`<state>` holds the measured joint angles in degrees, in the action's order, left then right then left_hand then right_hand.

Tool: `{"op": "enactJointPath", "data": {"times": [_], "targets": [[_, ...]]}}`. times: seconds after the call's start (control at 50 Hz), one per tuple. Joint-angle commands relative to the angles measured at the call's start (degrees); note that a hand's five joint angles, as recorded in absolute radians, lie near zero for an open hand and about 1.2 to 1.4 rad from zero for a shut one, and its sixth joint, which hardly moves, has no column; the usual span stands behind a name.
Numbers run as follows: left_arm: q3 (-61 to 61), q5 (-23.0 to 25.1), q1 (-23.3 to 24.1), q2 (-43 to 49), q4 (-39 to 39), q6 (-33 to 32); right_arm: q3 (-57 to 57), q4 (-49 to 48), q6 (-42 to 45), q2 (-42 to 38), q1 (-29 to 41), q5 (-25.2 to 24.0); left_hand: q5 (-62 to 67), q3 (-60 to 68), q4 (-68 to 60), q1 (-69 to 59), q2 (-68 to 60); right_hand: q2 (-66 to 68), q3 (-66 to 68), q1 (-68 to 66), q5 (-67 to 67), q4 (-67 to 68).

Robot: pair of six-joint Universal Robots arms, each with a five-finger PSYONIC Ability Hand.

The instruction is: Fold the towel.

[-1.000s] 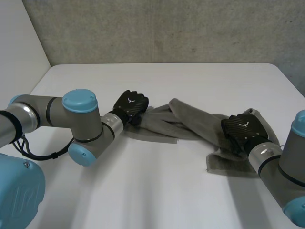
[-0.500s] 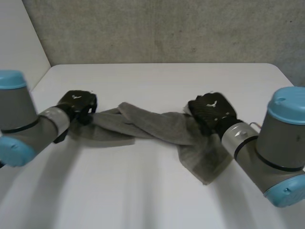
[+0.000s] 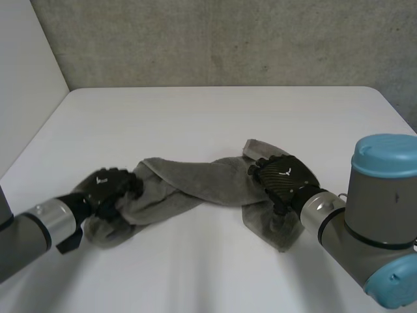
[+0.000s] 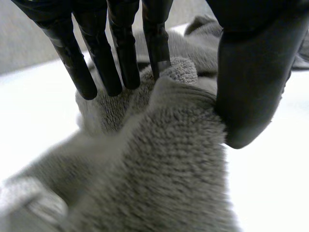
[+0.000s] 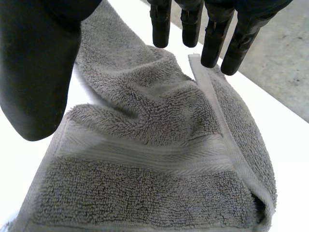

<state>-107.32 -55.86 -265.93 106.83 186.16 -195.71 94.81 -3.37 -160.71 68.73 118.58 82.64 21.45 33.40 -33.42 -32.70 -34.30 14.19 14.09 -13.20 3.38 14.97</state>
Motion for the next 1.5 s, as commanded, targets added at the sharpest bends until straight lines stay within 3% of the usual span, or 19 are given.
{"op": "enactJointPath", "data": {"times": [0.02, 0.16, 0.26, 0.52, 0.72, 0.92, 0.96, 1.08, 1.2, 1.36, 1.5], "targets": [[9.9, -0.7, 3.6, 0.5, 0.3, 2.3, 4.0, -4.9, -2.1, 0.4, 0.5, 0.3, -2.6, -4.5, 4.5, 3.8, 5.4, -4.2, -4.1, 3.2, -3.4, -5.0], [18.9, -3.2, 6.2, 6.8, 2.2, 4.8, 5.1, -6.3, -1.9, -0.3, 0.7, 0.4, -2.2, -4.2, 4.2, 3.5, 5.1, -4.2, -4.1, 3.2, -3.4, -5.0], [26.6, -7.8, 8.8, 15.0, 3.3, 4.7, 5.2, -6.7, -1.9, -1.0, 0.7, 0.4, -2.1, -4.0, 4.0, 3.3, 4.9, -4.2, -4.1, 3.2, -3.4, -5.0], [34.1, -10.5, 9.1, 24.7, 3.3, 4.6, 5.0, -6.9, -1.4, -2.5, 0.6, 0.4, -1.6, -3.5, 3.5, 2.8, 4.4, -4.2, -4.1, 3.2, -3.4, -5.0], [33.9, -10.5, 9.1, 26.1, 3.2, 4.6, 5.3, -8.8, -2.2, -3.1, 0.0, 0.5, 1.5, -0.5, 0.5, -0.2, 1.4, -4.2, -4.1, 3.2, -3.4, -5.0], [33.2, -10.2, 10.2, 26.5, 2.4, 5.1, 6.2, -12.5, -3.1, -3.1, -0.3, 3.8, 10.9, 8.9, -8.9, -9.6, -8.0, -4.2, -4.1, 3.2, -3.4, -5.0], [32.6, -10.1, 10.8, 26.2, 1.8, 5.1, 6.0, -12.5, -2.9, -3.8, -0.3, 3.8, 19.1, 17.1, -17.1, -17.8, -16.3, -4.2, -4.1, 3.2, -3.4, -5.0], [31.8, -10.0, 11.2, 25.8, 0.3, 5.1, 5.5, -12.1, -2.8, -4.9, -0.3, 4.4, 24.4, 22.4, -22.4, -23.1, -21.5, 1.1, 1.2, -2.1, 1.9, 0.3], [31.8, -10.0, 11.7, 25.7, -2.4, 5.3, 5.1, -10.3, -3.0, -2.9, -0.5, 4.5, 46.5, 44.5, -44.5, -45.2, -43.6, 3.0, 3.1, -3.9, 3.8, 2.2], [31.8, -10.3, 11.7, 24.0, -3.8, 5.3, 5.2, -1.5, -2.1, 4.3, -0.6, 2.6, 48.6, 46.6, -46.6, -47.3, -45.7, 7.5, 7.6, -8.5, 8.3, 6.7], [31.6, -10.4, 10.6, 22.0, -3.5, 9.5, 9.0, 4.2, 1.4, 6.1, -4.9, -4.0, 48.6, 46.6, -46.6, -47.3, -45.7, 16.4, 16.5, -17.4, 17.2, 15.6]]}}
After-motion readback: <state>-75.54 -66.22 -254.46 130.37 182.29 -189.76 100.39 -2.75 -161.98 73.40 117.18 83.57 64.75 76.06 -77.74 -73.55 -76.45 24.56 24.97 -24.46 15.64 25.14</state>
